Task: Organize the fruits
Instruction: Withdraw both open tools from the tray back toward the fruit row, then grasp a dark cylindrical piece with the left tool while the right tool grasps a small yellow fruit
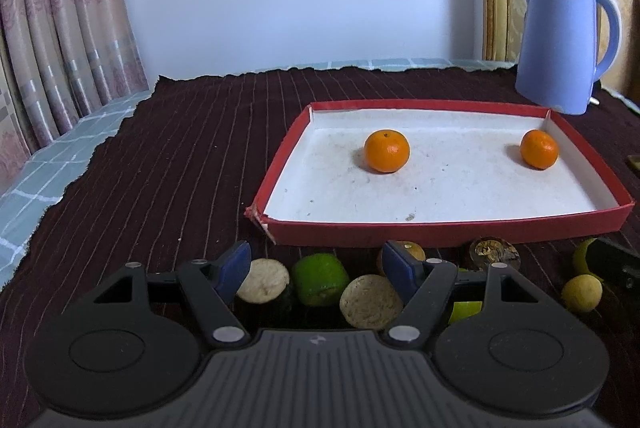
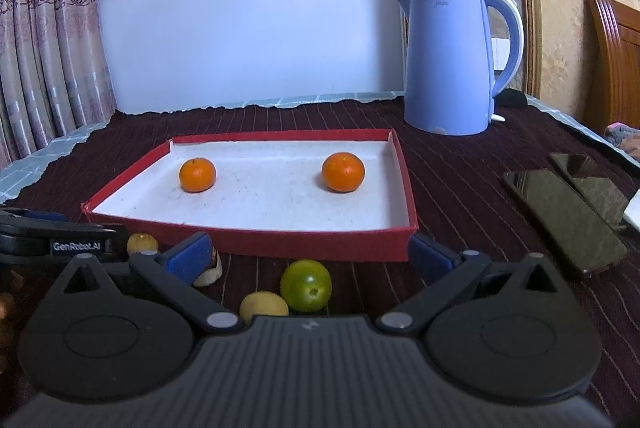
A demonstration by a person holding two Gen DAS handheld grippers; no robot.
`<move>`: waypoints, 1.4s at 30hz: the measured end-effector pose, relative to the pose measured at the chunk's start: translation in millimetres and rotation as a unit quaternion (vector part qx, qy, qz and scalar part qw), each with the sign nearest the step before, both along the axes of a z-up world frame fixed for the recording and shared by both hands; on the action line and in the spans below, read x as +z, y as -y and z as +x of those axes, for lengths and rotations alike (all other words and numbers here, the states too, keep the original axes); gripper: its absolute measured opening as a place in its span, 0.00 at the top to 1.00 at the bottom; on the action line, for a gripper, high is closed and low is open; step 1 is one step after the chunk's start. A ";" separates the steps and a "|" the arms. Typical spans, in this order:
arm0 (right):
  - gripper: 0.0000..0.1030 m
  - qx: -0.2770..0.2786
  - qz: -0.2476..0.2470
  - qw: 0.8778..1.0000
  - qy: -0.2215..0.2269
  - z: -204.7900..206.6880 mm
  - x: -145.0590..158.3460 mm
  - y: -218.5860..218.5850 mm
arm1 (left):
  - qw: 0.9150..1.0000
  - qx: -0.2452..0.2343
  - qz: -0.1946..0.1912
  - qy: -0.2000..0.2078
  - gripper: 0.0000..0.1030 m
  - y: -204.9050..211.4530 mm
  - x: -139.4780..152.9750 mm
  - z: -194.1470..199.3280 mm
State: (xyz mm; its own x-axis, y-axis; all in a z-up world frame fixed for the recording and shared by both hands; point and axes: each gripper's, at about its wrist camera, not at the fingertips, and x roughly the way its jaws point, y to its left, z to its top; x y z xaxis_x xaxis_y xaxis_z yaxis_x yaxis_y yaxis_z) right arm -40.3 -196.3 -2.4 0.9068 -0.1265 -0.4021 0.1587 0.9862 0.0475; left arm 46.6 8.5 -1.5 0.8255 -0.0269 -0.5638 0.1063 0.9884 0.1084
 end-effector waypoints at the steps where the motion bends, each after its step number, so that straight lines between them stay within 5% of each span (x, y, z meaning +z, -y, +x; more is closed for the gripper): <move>1: 0.00 -0.001 0.001 1.000 -0.001 -1.3 -1.1 0.4 | 1.000 -0.002 -0.004 0.002 0.30 -2.3 0.5 -2.7; 10: 0.00 0.012 -0.019 1.000 0.001 -14.9 -3.1 -3.2 | 0.997 -0.050 -0.041 0.031 0.30 -25.4 -0.6 -31.2; 19: 0.00 0.037 -0.068 0.997 -0.007 -20.3 -9.2 -18.8 | 0.996 -0.078 -0.049 0.021 0.30 -45.6 -16.9 -40.1; 27: 0.00 0.032 -0.069 0.997 -0.014 -20.2 -14.4 -16.5 | 0.989 -0.115 -0.088 -0.012 0.30 -53.3 -15.2 -36.8; 34: 0.00 0.030 -0.067 0.997 -0.016 -19.8 -17.0 -14.3 | 0.988 -0.126 -0.082 -0.019 0.31 -35.3 -16.4 -31.5; 42: 0.00 0.026 -0.062 0.998 -0.017 -20.0 -18.3 -11.5 | 0.988 -0.113 -0.090 -0.057 0.60 -17.9 -22.0 -9.3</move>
